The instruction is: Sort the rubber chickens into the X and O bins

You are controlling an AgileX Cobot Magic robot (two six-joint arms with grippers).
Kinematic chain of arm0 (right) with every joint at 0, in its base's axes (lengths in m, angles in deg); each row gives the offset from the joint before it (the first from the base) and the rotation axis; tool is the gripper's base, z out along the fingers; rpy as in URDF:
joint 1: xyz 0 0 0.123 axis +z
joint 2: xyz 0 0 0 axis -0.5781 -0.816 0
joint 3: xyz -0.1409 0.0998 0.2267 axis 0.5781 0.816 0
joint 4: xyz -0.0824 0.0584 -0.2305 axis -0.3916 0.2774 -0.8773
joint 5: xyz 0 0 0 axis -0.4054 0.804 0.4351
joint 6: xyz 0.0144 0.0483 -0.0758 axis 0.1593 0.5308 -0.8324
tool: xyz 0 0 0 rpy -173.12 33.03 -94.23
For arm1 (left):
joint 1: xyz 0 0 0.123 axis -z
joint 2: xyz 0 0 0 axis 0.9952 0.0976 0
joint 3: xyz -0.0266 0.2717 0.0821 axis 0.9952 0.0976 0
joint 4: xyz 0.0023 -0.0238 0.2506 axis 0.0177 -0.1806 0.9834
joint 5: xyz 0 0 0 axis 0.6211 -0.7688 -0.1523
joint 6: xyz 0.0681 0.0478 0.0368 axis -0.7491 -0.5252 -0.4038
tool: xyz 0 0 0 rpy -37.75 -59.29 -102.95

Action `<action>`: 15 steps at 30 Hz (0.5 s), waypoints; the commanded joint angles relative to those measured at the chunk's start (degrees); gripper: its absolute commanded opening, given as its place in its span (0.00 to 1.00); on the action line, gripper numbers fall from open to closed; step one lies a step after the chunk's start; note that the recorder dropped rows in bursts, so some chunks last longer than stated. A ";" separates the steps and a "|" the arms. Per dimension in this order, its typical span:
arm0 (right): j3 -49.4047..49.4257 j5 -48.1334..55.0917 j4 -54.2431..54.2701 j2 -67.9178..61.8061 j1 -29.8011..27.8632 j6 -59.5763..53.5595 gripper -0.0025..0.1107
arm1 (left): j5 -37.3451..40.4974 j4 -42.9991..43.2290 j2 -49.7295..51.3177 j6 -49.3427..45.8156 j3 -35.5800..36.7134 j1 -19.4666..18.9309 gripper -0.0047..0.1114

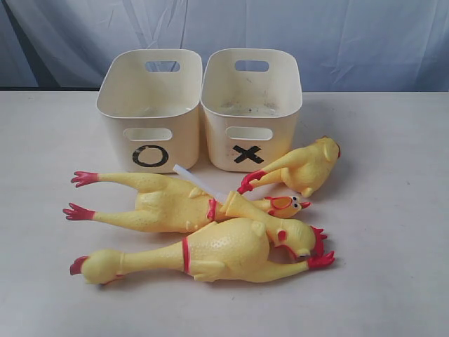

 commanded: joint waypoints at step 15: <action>-0.19 4.19 13.97 -20.60 1.34 -19.97 0.03 | 0.06 -0.08 -0.25 0.19 0.25 0.30 0.04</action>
